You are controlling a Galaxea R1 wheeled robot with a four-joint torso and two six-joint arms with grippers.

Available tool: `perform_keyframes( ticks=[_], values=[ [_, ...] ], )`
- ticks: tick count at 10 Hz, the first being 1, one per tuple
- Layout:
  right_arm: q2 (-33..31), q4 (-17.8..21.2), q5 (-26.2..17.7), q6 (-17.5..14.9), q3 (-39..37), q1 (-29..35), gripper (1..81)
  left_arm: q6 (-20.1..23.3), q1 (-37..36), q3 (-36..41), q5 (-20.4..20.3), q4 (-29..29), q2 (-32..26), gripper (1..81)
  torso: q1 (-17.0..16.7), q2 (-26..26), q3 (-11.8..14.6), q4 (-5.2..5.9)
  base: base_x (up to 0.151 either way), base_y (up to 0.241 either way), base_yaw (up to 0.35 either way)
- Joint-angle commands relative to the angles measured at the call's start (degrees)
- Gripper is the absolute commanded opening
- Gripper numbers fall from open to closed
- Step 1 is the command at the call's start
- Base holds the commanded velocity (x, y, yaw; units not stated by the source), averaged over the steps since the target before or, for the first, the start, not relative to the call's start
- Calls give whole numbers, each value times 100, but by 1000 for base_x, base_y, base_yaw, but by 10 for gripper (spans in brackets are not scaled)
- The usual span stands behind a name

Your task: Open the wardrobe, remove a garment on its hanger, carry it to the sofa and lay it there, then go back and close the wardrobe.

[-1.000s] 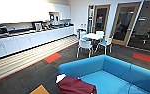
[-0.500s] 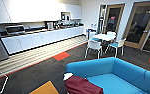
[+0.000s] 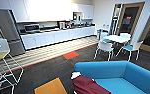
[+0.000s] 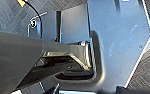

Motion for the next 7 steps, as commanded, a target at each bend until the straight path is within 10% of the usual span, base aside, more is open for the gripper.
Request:
perform_keyframes(
  ticks=[1,7],
  values=[
    [70,-29,-271,-25,23,117,811,37,-197,-22,202,60,8,811,5,0,0,0,0,0,295],
    [70,-29,-271,-25,23,126,811,116,-180,-22,202,52,26,811,5,0,0,0,0,0,295]
  ],
)
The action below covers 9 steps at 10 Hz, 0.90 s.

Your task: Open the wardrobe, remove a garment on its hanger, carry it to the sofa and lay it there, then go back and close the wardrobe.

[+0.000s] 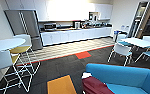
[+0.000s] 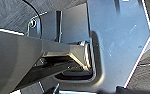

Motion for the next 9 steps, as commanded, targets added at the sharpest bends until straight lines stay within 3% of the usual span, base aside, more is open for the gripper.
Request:
perform_keyframes(
  ticks=[1,9],
  values=[
    [73,-29,-270,-14,36,120,811,62,-191,-30,202,52,15,811,5,0,0,0,0,0,295],
    [73,-29,-270,-14,27,111,811,123,-164,-31,202,60,15,811,5,0,0,0,0,0,296]
  ],
)
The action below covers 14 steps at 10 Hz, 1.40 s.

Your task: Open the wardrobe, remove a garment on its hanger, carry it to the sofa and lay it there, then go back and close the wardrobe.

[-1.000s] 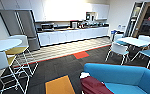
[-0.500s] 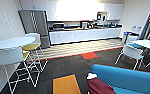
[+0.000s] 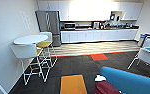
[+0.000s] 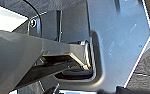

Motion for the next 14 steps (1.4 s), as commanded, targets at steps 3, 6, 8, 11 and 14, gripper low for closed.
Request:
perform_keyframes(
  ticks=[3,6,8,11,14],
  values=[
    [68,-29,-271,-13,20,125,811,58,-188,-22,199,60,15,811,5,0,0,0,0,0,296],
    [77,-29,-271,-13,2,125,811,67,-188,-22,199,60,24,811,5,0,0,0,0,0,296],
    [77,-29,-271,-13,2,116,811,67,-170,-31,199,60,24,811,5,0,0,0,0,0,296],
    [85,-29,-271,-22,2,134,811,128,-161,-31,199,60,24,811,5,0,0,0,0,0,296],
    [85,-29,-280,-22,2,142,811,163,-161,-31,199,60,32,811,5,0,0,0,0,0,296]
  ],
)
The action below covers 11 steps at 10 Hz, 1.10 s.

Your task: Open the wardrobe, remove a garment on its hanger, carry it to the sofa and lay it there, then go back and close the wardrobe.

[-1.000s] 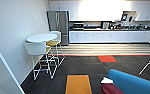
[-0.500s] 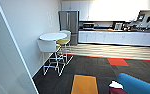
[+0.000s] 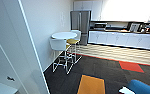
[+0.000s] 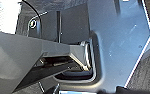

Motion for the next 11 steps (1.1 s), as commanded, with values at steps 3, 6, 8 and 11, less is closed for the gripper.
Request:
perform_keyframes(
  ticks=[3,6,8,11],
  values=[
    [77,-29,-276,-25,-13,120,811,36,-177,-31,191,60,31,811,5,0,0,0,0,0,296],
    [77,-29,-267,-25,-13,120,811,36,-177,-22,191,60,32,811,5,0,0,0,0,0,296],
    [68,-29,-267,-25,-30,120,811,36,-177,-22,191,60,41,811,5,0,0,0,0,0,296],
    [68,-29,-267,-17,-48,111,811,27,-151,-22,182,69,49,811,5,0,0,0,0,0,296]
  ],
)
